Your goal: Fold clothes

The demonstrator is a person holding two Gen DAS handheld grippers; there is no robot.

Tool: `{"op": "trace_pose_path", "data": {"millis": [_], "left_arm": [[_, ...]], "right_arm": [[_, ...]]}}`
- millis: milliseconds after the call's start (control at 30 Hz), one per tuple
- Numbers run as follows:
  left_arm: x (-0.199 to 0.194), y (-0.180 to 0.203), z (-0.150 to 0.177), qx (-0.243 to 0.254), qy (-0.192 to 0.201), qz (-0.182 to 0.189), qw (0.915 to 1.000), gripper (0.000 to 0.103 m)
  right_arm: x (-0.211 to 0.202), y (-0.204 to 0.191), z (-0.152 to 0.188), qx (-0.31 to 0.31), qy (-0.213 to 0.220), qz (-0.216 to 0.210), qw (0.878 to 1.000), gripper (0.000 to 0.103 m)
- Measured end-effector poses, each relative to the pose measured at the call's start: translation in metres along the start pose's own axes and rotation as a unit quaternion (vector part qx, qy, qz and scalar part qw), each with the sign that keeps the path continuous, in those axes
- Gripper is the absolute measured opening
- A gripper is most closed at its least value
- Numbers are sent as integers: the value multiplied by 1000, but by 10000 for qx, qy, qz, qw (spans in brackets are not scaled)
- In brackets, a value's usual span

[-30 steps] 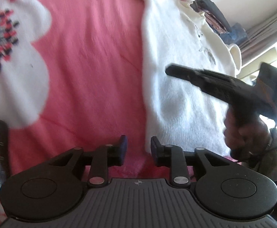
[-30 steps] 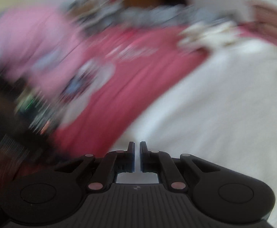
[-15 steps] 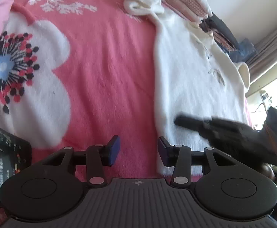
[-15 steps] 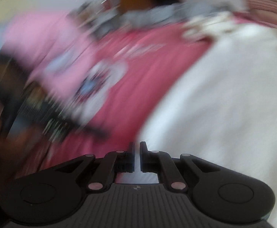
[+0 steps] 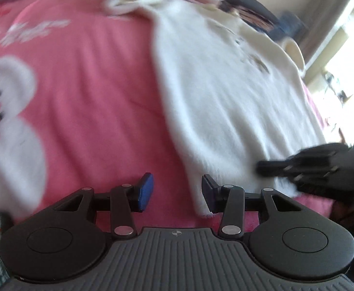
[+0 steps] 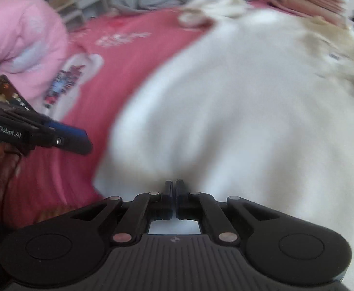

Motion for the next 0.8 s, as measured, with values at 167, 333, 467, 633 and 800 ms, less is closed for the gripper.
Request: {"op": "trace_pose_path", "data": {"millis": [167, 333, 467, 633, 800], "left_arm": [[12, 19, 3, 565, -48, -328, 9979, 44], [12, 18, 4, 218, -23, -247, 9995, 42], [16, 22, 6, 64, 115, -311, 9994, 22], [3, 28, 6, -25, 170, -428, 9989, 5], [1, 20, 9, -94, -129, -744, 9971, 5]], "right_arm": [[-19, 0, -3, -32, 165, 368, 9992, 3], [-15, -6, -17, -149, 498, 280, 9983, 3], [-24, 9, -15, 249, 567, 574, 9964, 3], [-44, 36, -2, 736, 669, 1062, 9894, 3], [-53, 58, 8, 1204, 734, 1312, 9813, 4]]}}
Point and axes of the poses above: each gripper's, at about its wrist camera, not at the fingertips, and x roughly the way its jaws point, y to its right, z to its underside, the point moved 3 cm from there along x, roughly the way its jaws point
